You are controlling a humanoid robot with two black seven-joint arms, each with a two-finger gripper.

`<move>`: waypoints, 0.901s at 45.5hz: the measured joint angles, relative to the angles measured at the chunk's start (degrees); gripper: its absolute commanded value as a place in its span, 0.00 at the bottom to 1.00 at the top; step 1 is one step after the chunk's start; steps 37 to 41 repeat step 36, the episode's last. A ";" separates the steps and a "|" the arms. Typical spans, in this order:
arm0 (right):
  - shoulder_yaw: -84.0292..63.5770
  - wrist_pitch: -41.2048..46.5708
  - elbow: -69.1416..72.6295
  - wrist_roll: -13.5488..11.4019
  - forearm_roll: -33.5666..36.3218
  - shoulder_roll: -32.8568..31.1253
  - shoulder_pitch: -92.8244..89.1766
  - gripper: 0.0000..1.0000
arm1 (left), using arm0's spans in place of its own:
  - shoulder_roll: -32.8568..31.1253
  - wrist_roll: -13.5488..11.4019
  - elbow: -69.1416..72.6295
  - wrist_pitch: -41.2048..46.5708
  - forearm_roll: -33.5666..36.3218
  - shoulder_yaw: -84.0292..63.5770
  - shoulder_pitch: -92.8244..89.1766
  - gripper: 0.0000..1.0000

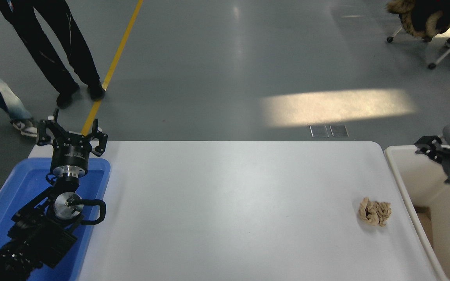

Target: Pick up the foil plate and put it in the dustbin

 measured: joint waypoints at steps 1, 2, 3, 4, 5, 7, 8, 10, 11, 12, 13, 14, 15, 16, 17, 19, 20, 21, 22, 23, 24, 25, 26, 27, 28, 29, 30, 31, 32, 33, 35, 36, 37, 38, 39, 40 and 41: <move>-0.59 0.23 1.13 0.02 0.04 0.83 1.44 1.00 | -0.01 0.00 -0.01 0.00 0.01 0.00 0.00 0.99; -1.21 0.50 2.09 -0.01 0.13 1.63 2.80 1.00 | -0.03 0.00 -0.02 0.00 0.02 0.00 0.00 0.99; -2.16 1.01 3.43 -0.03 0.44 2.79 4.57 1.00 | -0.02 0.00 0.00 0.00 0.00 0.00 0.00 0.99; -2.69 1.39 4.35 -0.04 0.74 3.66 5.80 1.00 | 0.00 -0.01 0.01 0.00 -0.01 0.00 0.00 0.99; -3.31 2.02 5.46 -0.01 1.25 4.92 7.42 1.00 | -0.01 -0.01 0.00 0.00 0.00 0.00 0.00 0.99; -4.25 2.92 6.84 -0.05 2.16 6.76 9.71 1.00 | -0.02 -0.01 0.00 0.00 0.01 0.00 0.00 0.99; -4.72 3.56 7.57 -0.06 2.86 7.86 10.96 1.00 | -0.01 -0.03 0.00 0.00 -0.02 0.00 -0.01 0.99; -5.52 5.12 9.13 -0.04 4.73 10.39 13.73 1.00 | -0.01 -0.03 -0.01 0.00 -0.03 0.00 0.01 0.99; -5.85 5.82 9.67 -0.04 5.59 11.46 14.89 1.00 | -0.02 -0.04 -0.01 0.00 -0.03 0.00 0.01 0.99; -6.13 6.60 10.16 -0.05 6.54 12.51 16.02 1.00 | -0.02 -0.05 0.00 0.00 -0.07 0.00 0.00 0.99; -6.40 7.57 10.72 -0.06 7.73 13.83 17.36 1.00 | -0.01 -0.07 0.01 0.00 -0.08 0.00 0.00 0.99; -6.57 8.37 11.12 -0.05 8.70 14.92 18.41 1.00 | -0.01 -0.08 0.01 0.00 -0.06 0.00 0.01 0.99; -6.76 9.17 11.48 -0.06 9.68 15.94 19.39 1.00 | -0.02 -0.09 0.00 0.00 -0.08 0.00 0.01 0.99; -6.93 9.99 11.83 -0.06 10.68 16.99 20.37 1.00 | -0.02 -0.09 0.01 0.00 -0.09 0.00 0.01 0.99; -7.03 11.07 12.26 -0.05 12.04 18.36 21.57 1.00 | -0.01 -0.09 0.01 0.00 -0.08 0.00 0.01 0.99; -7.15 12.57 12.87 -0.05 13.94 20.28 23.30 1.00 | -0.01 -0.09 0.01 0.00 -0.06 0.00 0.02 0.99; -7.21 13.14 13.12 -0.07 14.67 21.03 23.97 1.00 | -0.01 -0.09 0.01 0.00 -0.09 0.00 0.03 0.99; -7.21 13.76 13.38 -0.07 15.46 21.77 24.64 1.00 | -0.01 -0.09 0.01 0.00 -0.09 0.00 0.03 0.99; -7.18 14.40 13.66 -0.07 16.27 22.58 25.31 1.00 | -0.01 -0.09 0.01 0.00 -0.10 0.00 0.04 0.99; -7.12 15.03 13.92 -0.07 17.08 23.36 26.02 1.00 | -0.01 -0.09 0.01 0.00 -0.10 0.00 0.05 0.99; -6.99 15.70 14.19 -0.06 17.91 24.19 26.73 1.00 | -0.01 -0.09 0.01 0.00 -0.10 0.00 0.06 0.99; -6.87 16.19 14.39 -0.06 18.51 24.78 27.24 1.00 | -0.02 -0.09 0.01 0.00 -0.10 0.00 0.06 0.99; -6.66 16.84 14.65 -0.08 19.25 25.42 27.84 1.00 | -0.01 -0.09 0.01 0.00 -0.13 0.00 0.06 0.99; -6.46 17.23 14.82 -0.08 19.68 25.84 28.26 1.00 | -0.01 -0.09 0.02 0.00 -0.14 0.00 0.06 0.99; -6.22 17.62 14.98 -0.08 20.12 26.23 28.68 1.00 | -0.02 -0.09 0.01 0.00 -0.12 0.00 0.06 0.99; -5.88 18.24 15.21 -0.10 20.76 26.76 29.25 1.00 | -0.02 -0.09 0.01 0.00 -0.14 0.00 0.06 0.99; -5.63 18.64 15.37 -0.12 21.16 27.08 29.62 1.00 | -0.02 -0.09 0.02 0.00 -0.15 0.00 0.06 0.99; -5.38 19.04 15.50 -0.14 21.55 27.37 29.95 1.00 | -0.02 -0.09 0.01 0.00 -0.14 0.00 0.06 0.99; -5.14 19.47 15.63 -0.16 21.98 27.67 30.32 1.00 | -0.02 -0.09 0.02 0.00 -0.15 0.00 0.06 0.99; -4.83 19.98 15.79 -0.18 22.51 28.04 30.76 1.00 | -0.02 -0.09 0.02 0.00 -0.16 0.00 0.06 0.99; -4.37 20.68 15.97 -0.22 23.35 28.60 31.35 1.00 | -0.02 -0.09 0.02 0.00 -0.16 0.00 0.06 0.99; -4.13 21.08 16.06 -0.26 23.96 28.97 31.73 1.00 | -0.02 -0.09 0.02 0.00 -0.16 0.00 0.06 0.99; -4.13 21.08 16.06 -0.26 23.96 28.97 31.73 1.00 | -0.02 -0.09 0.02 0.00 -0.16 0.00 0.06 0.99; -4.13 21.08 16.06 -0.26 23.96 28.97 31.73 1.00 | -0.02 -0.09 0.02 0.00 -0.16 0.00 0.06 0.99; -4.13 21.08 16.06 -0.26 23.96 28.97 31.73 1.00 | -0.02 -0.09 0.02 0.00 -0.16 0.00 0.06 0.99; -4.13 21.08 16.06 -0.26 23.96 28.97 31.73 1.00 | -0.02 -0.09 0.02 0.00 -0.16 0.00 0.06 0.99; -4.13 21.08 16.06 -0.26 23.96 28.97 31.73 1.00 | -0.02 -0.09 0.02 0.00 -0.16 0.00 0.06 0.99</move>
